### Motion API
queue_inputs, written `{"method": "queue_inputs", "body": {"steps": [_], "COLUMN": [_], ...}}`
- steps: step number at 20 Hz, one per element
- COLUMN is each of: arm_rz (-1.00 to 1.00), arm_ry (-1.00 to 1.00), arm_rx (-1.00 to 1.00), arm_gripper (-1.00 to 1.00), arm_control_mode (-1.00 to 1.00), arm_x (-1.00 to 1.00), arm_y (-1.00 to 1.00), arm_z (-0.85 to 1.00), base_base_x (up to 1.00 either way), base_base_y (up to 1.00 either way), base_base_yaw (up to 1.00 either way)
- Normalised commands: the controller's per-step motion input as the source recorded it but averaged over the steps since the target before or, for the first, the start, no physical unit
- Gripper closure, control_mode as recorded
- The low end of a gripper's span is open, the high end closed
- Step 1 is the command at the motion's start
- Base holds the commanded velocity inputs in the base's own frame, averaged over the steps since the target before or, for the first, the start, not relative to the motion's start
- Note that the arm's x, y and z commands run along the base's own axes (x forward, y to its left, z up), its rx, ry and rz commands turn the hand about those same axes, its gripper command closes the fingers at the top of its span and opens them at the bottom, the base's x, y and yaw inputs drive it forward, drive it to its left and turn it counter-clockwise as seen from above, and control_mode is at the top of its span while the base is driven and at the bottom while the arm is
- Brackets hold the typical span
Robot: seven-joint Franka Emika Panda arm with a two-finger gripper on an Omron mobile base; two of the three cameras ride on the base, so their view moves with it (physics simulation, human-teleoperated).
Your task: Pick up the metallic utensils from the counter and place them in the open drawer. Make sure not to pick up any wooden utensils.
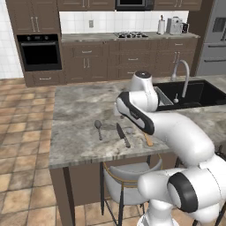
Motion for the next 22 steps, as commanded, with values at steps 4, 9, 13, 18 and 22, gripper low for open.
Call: {"method": "queue_inputs", "body": {"steps": [4, 9, 13, 18, 22], "arm_rz": [0.0, 0.0, 0.0, 0.0, 0.0], "arm_ry": [0.0, 0.0, 0.0, 0.0, 0.0], "arm_rx": [0.0, 0.0, 0.0, 0.0, 0.0], "arm_gripper": [-1.0, -1.0, -1.0, -1.0, -1.0], "arm_control_mode": [-1.0, -1.0, -1.0, -1.0, -1.0], "arm_x": [0.48, 0.35, 0.13, 0.0, 0.0], "arm_y": [0.0, 0.0, 0.0, 0.0, 0.0], "arm_z": [-0.43, -0.52, -0.52, -0.53, -0.51], "base_base_x": [0.0, 0.0, 0.0, 0.0, 0.0], "base_base_y": [0.0, 0.0, 0.0, 0.0, 0.0], "base_base_yaw": [0.0, 0.0, 0.0, 0.0, 0.0]}}
